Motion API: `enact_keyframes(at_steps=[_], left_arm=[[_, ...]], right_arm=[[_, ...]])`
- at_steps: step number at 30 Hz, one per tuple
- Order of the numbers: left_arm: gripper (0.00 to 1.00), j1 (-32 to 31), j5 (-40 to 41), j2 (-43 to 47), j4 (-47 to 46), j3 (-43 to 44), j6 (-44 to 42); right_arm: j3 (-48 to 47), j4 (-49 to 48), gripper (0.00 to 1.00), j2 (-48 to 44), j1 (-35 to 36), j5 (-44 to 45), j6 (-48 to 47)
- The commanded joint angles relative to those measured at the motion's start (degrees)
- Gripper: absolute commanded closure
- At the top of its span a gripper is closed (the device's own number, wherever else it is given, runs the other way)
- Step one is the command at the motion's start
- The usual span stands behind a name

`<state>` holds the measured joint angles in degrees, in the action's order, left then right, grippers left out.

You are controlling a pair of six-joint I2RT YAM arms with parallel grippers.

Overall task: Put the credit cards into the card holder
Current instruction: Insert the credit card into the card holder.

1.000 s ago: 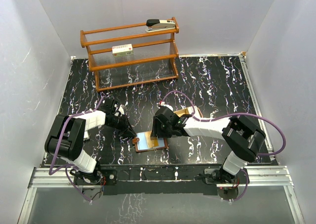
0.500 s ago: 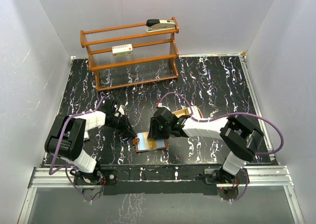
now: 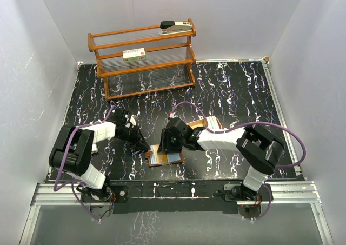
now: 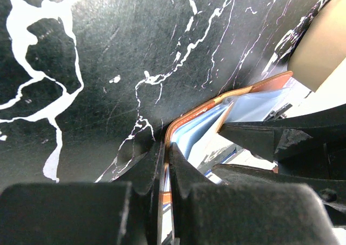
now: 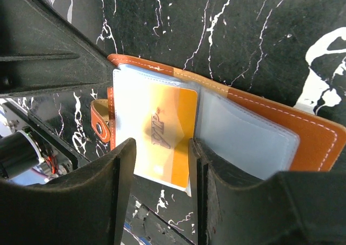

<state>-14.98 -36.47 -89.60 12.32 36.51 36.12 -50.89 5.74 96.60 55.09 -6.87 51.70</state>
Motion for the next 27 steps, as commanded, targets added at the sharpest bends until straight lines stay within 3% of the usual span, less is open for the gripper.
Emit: enact_keyframes(at_steps=[1,20,27], left_arm=[[1.0,-0.4,-0.9,1.2,0.5,-0.6,0.4],[1.0,-0.4,-1.1,0.4,3.2,1.6,-1.3],[1.0,-0.4,-5.3,-2.6,7.1,4.8,-6.1]], right_arm=[[-1.8,-4.3,0.59,0.4,0.5,-1.3,0.3],[-1.6,-3.7,0.59,-2.2,0.5,-2.9,-2.6],[-5.9,5.2,0.58,-6.1,0.4,0.7,-9.0]])
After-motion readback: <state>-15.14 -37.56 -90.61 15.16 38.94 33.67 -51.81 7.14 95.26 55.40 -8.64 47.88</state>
